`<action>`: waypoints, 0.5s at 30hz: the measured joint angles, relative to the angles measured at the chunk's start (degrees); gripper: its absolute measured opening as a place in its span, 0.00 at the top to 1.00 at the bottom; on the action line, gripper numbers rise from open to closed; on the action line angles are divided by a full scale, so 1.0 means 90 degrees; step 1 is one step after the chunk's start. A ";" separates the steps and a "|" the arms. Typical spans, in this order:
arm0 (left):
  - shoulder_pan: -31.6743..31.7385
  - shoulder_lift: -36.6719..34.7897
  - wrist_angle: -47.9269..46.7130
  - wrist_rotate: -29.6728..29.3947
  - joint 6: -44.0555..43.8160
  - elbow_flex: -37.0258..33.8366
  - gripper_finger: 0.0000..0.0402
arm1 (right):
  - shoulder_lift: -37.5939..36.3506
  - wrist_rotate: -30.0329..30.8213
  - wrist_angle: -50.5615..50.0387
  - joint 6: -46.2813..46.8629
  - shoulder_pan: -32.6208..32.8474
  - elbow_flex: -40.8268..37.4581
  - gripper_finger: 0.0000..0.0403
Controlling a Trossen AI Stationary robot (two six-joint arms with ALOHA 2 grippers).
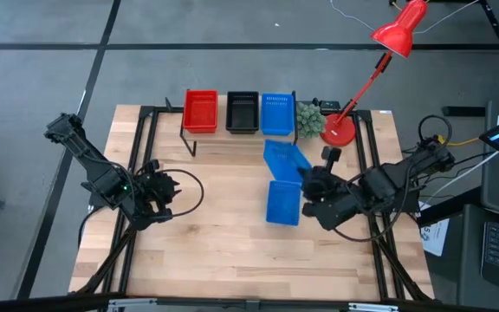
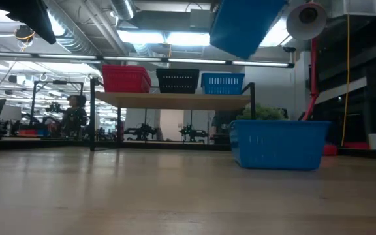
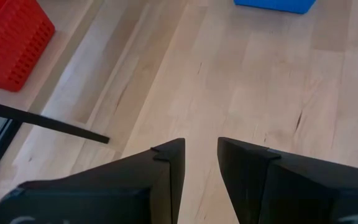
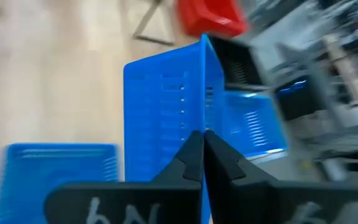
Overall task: Stack baskets on shelf by color
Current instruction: Stack the top blue bin on top of the blue bin on the shelf
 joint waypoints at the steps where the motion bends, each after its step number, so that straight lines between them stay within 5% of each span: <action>1: 0.0000 0.0000 0.0000 0.0000 0.0000 0.0000 0.78 | 0.0000 0.0200 0.0009 -0.0157 -0.0044 0.0032 1.00; 9: 0.0000 0.0000 -0.0002 -0.0034 0.0046 0.0000 0.78 | -0.0002 0.1398 0.0269 -0.1065 -0.0784 -0.0014 1.00; 15: 0.0000 0.0000 -0.0005 -0.0192 0.0049 0.0000 0.78 | 0.0005 0.1455 0.0451 -0.1660 -0.1503 -0.0023 1.00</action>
